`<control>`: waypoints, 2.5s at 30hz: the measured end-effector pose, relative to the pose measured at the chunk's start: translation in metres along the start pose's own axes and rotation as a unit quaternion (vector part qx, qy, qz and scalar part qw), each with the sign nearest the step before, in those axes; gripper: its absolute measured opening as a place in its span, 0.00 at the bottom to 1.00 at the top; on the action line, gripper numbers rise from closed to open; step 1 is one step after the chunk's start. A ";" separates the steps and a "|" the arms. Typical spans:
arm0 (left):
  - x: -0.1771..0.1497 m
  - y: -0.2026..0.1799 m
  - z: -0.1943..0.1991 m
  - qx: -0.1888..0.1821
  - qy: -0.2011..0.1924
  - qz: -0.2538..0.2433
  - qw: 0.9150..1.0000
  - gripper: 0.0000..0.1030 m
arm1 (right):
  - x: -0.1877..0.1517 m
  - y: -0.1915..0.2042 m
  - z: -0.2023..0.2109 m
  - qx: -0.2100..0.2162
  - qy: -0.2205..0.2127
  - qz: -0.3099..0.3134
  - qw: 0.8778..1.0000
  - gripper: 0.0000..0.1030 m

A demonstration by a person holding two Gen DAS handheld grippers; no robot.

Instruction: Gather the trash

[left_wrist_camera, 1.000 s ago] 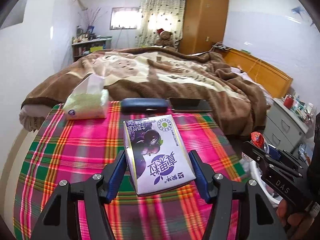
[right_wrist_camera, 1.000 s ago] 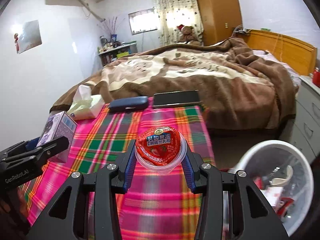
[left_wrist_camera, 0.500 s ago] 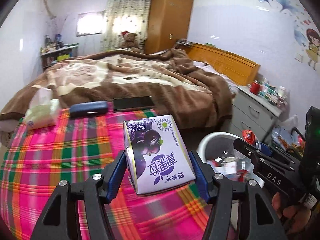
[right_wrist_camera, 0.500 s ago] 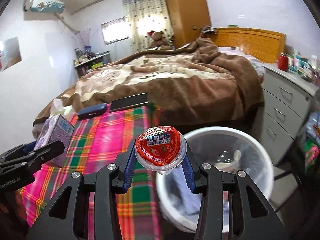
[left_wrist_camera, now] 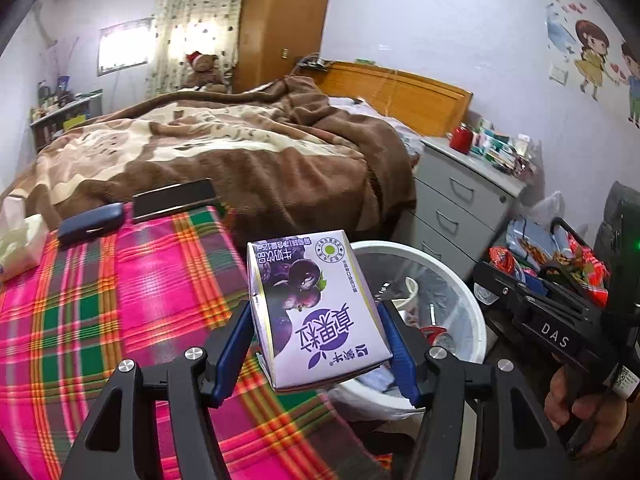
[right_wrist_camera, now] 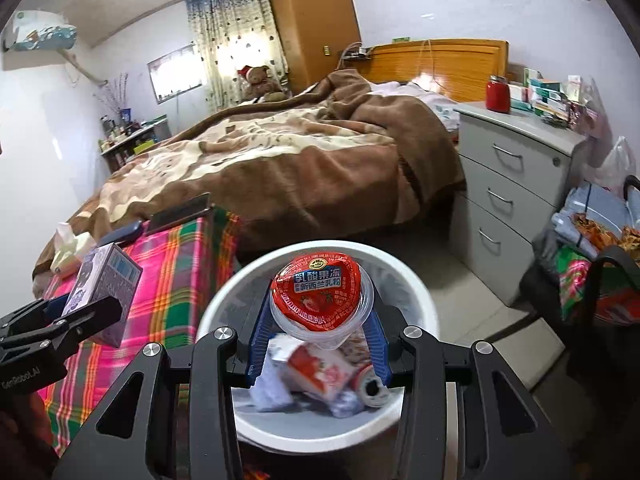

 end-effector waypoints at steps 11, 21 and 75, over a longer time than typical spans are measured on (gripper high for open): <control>-0.017 -0.037 -0.053 -0.023 0.055 -0.019 0.998 0.61 | -0.009 -0.031 -0.018 0.000 0.038 -0.006 0.999 0.42; -0.021 -0.040 -0.081 -0.025 0.079 -0.008 0.997 0.61 | -0.017 -0.038 -0.036 0.011 0.078 -0.005 0.997 0.44; -0.111 0.013 0.094 0.131 -0.067 0.017 0.989 0.67 | -0.072 0.057 0.069 0.037 -0.052 0.032 0.997 0.60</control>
Point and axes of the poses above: each gripper's, at about its wrist camera, not at the fingertips, and z roughly against the way its jaws point, y to its left, x to its top, the point moved 3 cm from there along -z, roughly the way its jaws point, and after that the axes turned 3 degrees about z, right-handed, at the moved point
